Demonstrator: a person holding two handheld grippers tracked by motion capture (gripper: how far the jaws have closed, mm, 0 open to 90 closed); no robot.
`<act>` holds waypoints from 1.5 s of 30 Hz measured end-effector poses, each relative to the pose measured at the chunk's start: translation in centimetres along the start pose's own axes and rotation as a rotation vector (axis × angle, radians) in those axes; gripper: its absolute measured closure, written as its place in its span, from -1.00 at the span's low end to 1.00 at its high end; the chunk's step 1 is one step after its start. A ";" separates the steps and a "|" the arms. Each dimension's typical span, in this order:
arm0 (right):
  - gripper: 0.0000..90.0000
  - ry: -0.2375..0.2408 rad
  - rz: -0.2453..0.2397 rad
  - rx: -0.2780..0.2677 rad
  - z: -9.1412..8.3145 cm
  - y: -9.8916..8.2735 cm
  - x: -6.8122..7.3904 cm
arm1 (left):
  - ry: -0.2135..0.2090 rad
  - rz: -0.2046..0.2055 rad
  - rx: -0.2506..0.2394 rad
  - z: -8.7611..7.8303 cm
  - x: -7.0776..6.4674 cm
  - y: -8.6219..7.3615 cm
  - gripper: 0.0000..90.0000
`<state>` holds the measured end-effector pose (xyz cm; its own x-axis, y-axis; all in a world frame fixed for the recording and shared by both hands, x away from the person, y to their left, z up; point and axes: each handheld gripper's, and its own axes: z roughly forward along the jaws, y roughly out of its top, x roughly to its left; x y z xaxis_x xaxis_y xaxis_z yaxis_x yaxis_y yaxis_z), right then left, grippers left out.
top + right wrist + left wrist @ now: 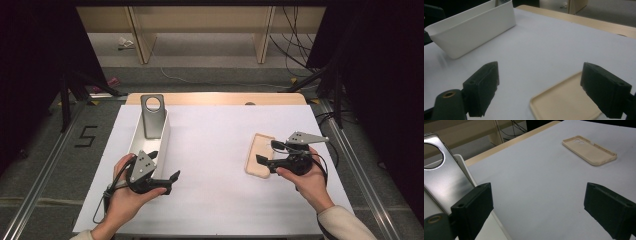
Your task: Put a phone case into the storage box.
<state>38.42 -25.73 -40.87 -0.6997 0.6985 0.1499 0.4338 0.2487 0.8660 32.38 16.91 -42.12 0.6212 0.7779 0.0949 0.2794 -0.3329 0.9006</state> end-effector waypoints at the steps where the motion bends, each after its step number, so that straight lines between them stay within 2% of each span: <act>1: -0.64 -0.004 0.002 0.006 0.0 0.0 -0.1 | -0.001 -0.005 -0.001 0.0 0.0 0.0 -0.81; 3: -0.62 -0.007 0.002 0.011 0.0 0.0 -0.1 | -0.003 -0.009 -0.002 0.0 0.0 0.0 -0.80; 6: -0.33 -0.002 -0.006 0.031 0.1 -0.1 0.0 | -0.001 -0.015 -0.004 0.0 0.0 0.0 -0.78; 10: 0.53 -0.010 -0.047 0.091 0.5 0.0 0.3 | 0.006 -0.035 -0.002 0.1 0.2 -0.1 -0.75; 14: 0.93 -0.006 -0.091 0.218 2.0 0.3 1.1 | 0.010 -0.029 -0.005 0.1 0.1 0.0 -0.72; 15: 1.00 -0.009 -0.103 0.293 3.2 0.3 1.6 | 0.008 -0.028 -0.006 0.1 0.1 0.1 -0.71; 16: 1.00 -0.009 -0.103 0.293 3.2 0.3 1.6 | 0.007 -0.028 -0.006 0.1 0.1 0.0 -0.71; 20: 1.00 -0.034 -0.114 0.413 5.1 -0.1 1.8 | 0.008 -0.037 -0.005 0.1 0.2 0.0 -0.69; 22: 1.00 -0.052 -0.108 0.434 5.5 -0.2 1.4 | 0.009 -0.041 -0.010 0.0 0.3 0.0 -0.68; 24: 1.00 -0.065 -0.102 0.453 5.5 -0.3 1.0 | 0.011 -0.039 -0.009 0.1 0.4 -0.1 -0.68; 25: 1.00 -0.082 -0.091 0.480 5.5 -0.5 0.5 | 0.011 -0.038 -0.007 0.1 0.4 -0.1 -0.68; 26: 1.00 -0.082 -0.091 0.480 5.5 -0.5 0.5 | 0.011 -0.038 -0.006 0.1 0.4 -0.1 -0.68; 33: 1.00 -0.123 -0.053 0.584 4.9 -1.4 -0.8 | 0.014 -0.035 -0.009 0.0 0.4 -0.1 -0.68; 40: 1.00 -0.136 -0.046 0.642 5.0 -1.7 -1.0 | 0.014 -0.035 -0.007 0.1 0.4 -0.1 -0.68; 45: 1.00 -0.144 -0.041 0.660 4.8 -1.7 -1.2 | 0.014 -0.035 -0.009 0.1 0.4 -0.1 -0.68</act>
<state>41.22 -23.77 -44.84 -0.6601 0.7510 0.0185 0.6965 0.6026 0.3895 32.67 17.25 -42.20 0.6010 0.7963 0.0688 0.2940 -0.3004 0.9074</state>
